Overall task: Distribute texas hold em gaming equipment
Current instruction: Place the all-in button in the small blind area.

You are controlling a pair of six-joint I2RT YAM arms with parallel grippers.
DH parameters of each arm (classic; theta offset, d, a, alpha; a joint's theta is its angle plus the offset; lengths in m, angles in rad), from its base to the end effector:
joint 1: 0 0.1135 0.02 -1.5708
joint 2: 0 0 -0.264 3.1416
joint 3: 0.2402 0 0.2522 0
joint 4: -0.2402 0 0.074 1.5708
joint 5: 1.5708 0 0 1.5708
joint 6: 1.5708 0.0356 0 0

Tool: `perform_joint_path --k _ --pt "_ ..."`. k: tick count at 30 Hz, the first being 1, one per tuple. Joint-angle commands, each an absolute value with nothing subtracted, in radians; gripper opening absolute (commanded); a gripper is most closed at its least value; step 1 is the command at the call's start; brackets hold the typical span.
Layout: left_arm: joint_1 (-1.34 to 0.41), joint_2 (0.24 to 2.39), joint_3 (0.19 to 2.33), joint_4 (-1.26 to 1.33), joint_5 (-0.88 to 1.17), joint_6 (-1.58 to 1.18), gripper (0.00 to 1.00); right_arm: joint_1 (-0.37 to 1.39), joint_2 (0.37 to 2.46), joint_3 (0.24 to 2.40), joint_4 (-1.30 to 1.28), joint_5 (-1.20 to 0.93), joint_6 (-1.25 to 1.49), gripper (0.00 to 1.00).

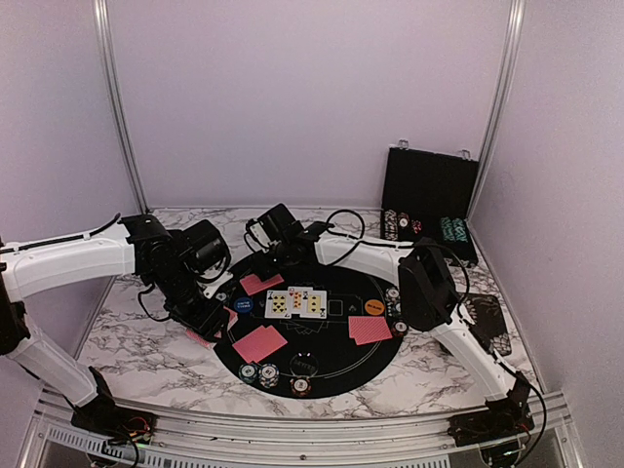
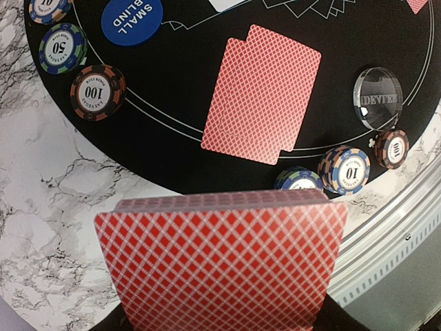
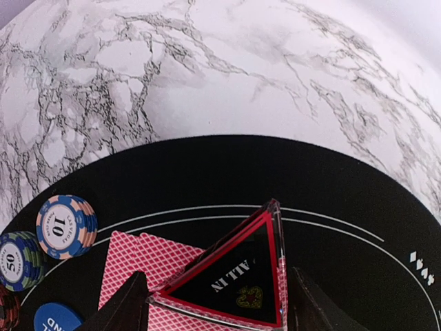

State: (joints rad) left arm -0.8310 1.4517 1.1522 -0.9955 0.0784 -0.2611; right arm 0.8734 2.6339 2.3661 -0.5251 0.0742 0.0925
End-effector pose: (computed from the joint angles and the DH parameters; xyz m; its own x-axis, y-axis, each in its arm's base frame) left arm 0.1801 -0.2015 0.2553 -0.8205 0.5172 -0.2436 0.5578 0.8175 -0.1431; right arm 0.3743 0.4426 0.1569 -0.5231 -0.4809 -0.7037 -0.6856 0.7279 0.0122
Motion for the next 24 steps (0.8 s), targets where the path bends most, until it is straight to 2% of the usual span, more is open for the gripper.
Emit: perform_joint_path --k 1,16,24 --pt "-0.825 1.422 1.153 -0.999 0.087 -0.249 0.51 0.875 2.661 2.415 -0.435 0.072 0.075 0.49" --pt "-0.824 1.434 1.166 -0.998 0.091 -0.239 0.51 0.859 2.726 2.437 -0.298 0.028 0.057 0.52" --pt "-0.824 1.45 1.178 -0.999 0.092 -0.232 0.51 0.856 2.712 2.435 -0.304 0.011 0.058 0.68"
